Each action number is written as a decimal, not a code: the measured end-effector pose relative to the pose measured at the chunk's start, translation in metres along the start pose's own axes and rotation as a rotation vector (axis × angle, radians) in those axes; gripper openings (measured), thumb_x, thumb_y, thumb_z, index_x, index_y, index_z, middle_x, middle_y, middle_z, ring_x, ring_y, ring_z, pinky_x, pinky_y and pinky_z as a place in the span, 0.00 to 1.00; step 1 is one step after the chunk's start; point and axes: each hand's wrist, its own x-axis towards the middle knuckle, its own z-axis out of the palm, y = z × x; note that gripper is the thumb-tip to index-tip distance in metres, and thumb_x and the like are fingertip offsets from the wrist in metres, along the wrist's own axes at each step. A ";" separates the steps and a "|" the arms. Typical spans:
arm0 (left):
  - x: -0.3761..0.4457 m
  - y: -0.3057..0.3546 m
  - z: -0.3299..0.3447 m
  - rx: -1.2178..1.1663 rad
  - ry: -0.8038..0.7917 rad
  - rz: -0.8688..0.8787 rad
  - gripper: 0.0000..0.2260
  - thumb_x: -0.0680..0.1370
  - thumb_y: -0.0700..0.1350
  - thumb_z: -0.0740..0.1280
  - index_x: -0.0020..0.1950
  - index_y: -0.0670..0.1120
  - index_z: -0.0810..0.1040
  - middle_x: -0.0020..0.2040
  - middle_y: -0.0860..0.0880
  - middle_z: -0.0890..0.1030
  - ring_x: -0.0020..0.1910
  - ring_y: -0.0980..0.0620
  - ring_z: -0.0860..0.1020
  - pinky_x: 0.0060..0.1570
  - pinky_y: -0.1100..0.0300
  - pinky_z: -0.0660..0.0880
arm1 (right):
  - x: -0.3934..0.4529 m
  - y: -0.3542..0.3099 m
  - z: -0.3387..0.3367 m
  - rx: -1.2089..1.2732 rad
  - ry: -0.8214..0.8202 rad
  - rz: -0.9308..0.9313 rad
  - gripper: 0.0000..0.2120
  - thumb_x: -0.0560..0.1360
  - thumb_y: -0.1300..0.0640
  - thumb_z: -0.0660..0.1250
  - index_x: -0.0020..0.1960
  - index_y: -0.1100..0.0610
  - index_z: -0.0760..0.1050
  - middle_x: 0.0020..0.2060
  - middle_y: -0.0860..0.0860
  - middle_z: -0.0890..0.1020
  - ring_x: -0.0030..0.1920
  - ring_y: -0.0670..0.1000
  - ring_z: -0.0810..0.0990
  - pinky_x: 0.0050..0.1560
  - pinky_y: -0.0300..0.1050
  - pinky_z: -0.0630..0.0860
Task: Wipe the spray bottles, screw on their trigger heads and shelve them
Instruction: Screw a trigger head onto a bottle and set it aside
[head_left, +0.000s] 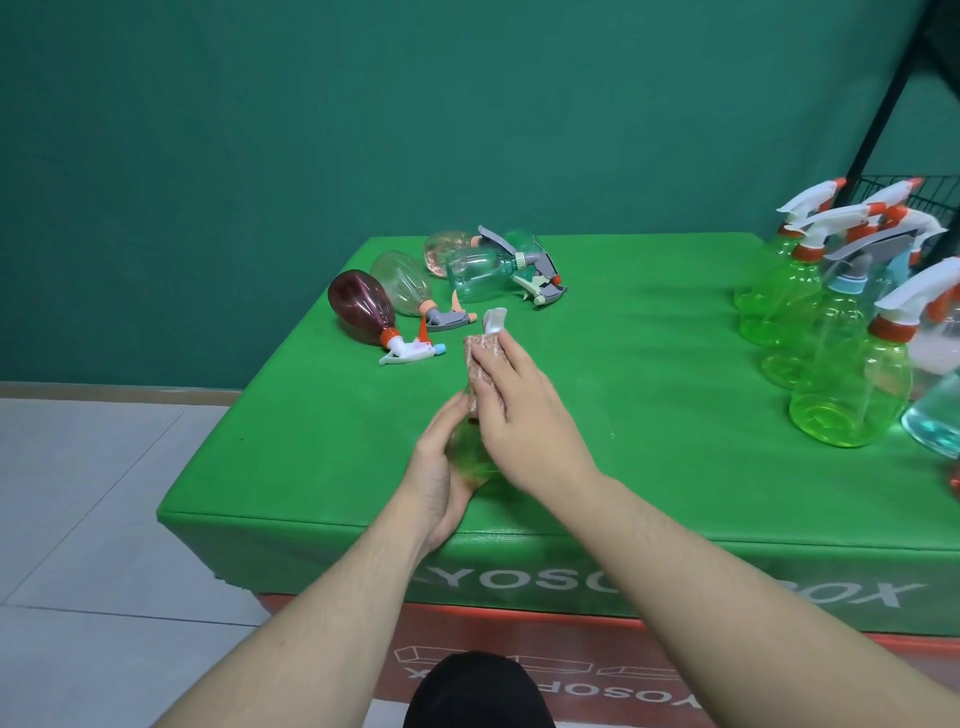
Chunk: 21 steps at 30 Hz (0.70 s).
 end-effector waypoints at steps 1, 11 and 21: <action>0.001 -0.001 -0.001 0.001 0.009 0.002 0.16 0.82 0.48 0.62 0.66 0.45 0.81 0.55 0.44 0.86 0.49 0.48 0.83 0.49 0.53 0.78 | 0.004 -0.001 -0.002 0.053 -0.011 0.052 0.23 0.84 0.48 0.52 0.78 0.47 0.66 0.81 0.47 0.58 0.79 0.51 0.59 0.78 0.47 0.57; 0.002 -0.004 -0.005 -0.064 0.091 -0.061 0.18 0.84 0.51 0.60 0.52 0.48 0.89 0.54 0.42 0.86 0.51 0.47 0.84 0.57 0.50 0.76 | -0.020 0.001 0.007 -0.008 -0.006 -0.010 0.24 0.84 0.47 0.49 0.81 0.46 0.58 0.81 0.47 0.56 0.79 0.48 0.56 0.79 0.49 0.57; -0.001 0.000 0.000 -0.005 0.157 -0.078 0.28 0.81 0.63 0.63 0.68 0.43 0.80 0.63 0.41 0.84 0.64 0.43 0.82 0.68 0.49 0.74 | -0.064 0.006 0.013 -0.253 -0.091 -0.097 0.27 0.82 0.42 0.40 0.81 0.41 0.49 0.82 0.42 0.42 0.81 0.51 0.40 0.79 0.63 0.45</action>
